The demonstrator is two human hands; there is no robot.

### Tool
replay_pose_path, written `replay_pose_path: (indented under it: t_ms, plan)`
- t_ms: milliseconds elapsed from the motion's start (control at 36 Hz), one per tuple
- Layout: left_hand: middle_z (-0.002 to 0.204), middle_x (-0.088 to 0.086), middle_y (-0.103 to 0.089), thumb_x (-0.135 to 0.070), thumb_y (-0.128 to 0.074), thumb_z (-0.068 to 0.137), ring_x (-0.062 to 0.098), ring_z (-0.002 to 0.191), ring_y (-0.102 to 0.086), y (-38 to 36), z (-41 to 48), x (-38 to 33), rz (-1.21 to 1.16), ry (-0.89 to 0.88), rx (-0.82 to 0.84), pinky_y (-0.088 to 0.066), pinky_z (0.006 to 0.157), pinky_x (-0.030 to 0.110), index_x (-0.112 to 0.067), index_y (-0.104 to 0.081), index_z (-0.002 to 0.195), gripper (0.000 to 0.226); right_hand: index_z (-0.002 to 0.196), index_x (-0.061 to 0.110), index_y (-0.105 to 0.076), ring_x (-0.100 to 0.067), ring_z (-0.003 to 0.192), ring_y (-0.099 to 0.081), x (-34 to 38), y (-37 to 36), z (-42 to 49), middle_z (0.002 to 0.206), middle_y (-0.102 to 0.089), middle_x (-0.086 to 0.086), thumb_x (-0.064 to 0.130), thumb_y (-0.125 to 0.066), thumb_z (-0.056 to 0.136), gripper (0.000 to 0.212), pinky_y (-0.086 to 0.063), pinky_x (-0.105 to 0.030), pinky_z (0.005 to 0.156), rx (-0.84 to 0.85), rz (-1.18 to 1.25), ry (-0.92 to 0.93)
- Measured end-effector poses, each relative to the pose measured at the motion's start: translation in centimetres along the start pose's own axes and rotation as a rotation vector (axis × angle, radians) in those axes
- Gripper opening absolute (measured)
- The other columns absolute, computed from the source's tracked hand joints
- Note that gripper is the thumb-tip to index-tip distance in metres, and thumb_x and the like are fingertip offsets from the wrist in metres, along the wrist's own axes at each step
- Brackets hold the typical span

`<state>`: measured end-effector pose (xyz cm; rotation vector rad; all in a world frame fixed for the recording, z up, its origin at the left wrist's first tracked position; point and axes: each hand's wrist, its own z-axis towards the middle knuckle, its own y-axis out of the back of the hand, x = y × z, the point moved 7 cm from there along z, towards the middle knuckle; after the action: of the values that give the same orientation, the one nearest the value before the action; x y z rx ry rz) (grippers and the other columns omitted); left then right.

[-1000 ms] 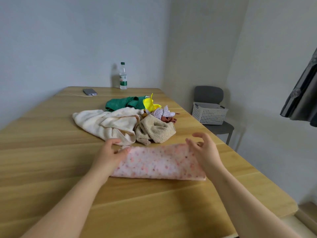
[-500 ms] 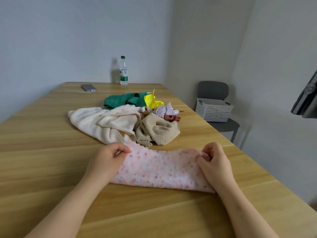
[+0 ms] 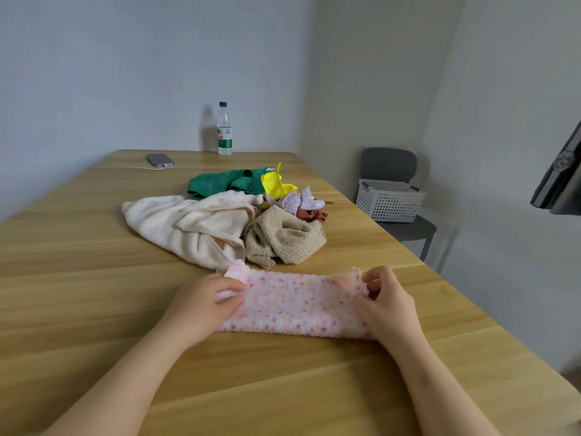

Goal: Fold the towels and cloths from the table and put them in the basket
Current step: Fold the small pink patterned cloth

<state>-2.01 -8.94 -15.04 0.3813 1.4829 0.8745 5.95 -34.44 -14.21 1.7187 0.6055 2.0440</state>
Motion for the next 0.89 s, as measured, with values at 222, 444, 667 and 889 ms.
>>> replay_pose_path:
  t_ms: [222,444,667,889]
  plan:
    - [0.103,-0.018,-0.059,-0.021,-0.064,0.086,-0.001,0.094,-0.052,1.2,-0.6,0.4,-0.026,0.070,0.042,-0.037,0.072,0.017,-0.038,-0.065,0.078,0.019,0.098,0.024,-0.047,-0.008,0.073,-0.052,-0.1,0.6,-0.1,0.084,-0.053,0.011,0.017,-0.056,0.084,0.018,-0.043,-0.026,0.059,-0.018,-0.068,-0.018]
    - [0.090,-0.025,-0.057,-0.013,-0.063,0.086,-0.005,0.085,-0.054,2.1,-0.7,-0.3,-0.124,0.029,-0.088,-0.038,0.064,0.011,-0.036,-0.065,0.079,0.024,0.079,0.018,-0.052,-0.006,0.069,-0.050,0.7,1.4,-0.2,0.077,-0.056,0.008,0.006,-0.056,0.083,0.014,-0.040,-0.018,0.059,-0.103,0.011,0.082]
    - [0.108,-0.006,-0.062,-0.020,-0.060,0.088,0.003,0.075,-0.054,1.7,-0.5,0.6,0.045,0.063,-0.096,-0.038,0.060,0.019,-0.040,-0.061,0.097,0.023,0.085,0.019,-0.059,-0.006,0.070,-0.052,0.3,1.0,0.2,0.082,-0.056,0.012,0.009,-0.056,0.087,0.010,-0.044,-0.022,0.062,-0.111,-0.115,0.105]
    - [0.153,-0.013,-0.019,-0.031,-0.045,0.096,0.013,0.137,-0.026,1.9,-1.5,-2.7,0.338,-0.159,-0.140,-0.031,0.107,0.035,-0.034,-0.046,0.134,0.038,0.111,0.022,-0.060,-0.017,0.098,-0.052,0.5,1.1,-0.5,0.112,-0.056,0.002,0.030,-0.055,0.090,0.023,-0.046,-0.031,0.076,-0.177,-0.293,0.115]
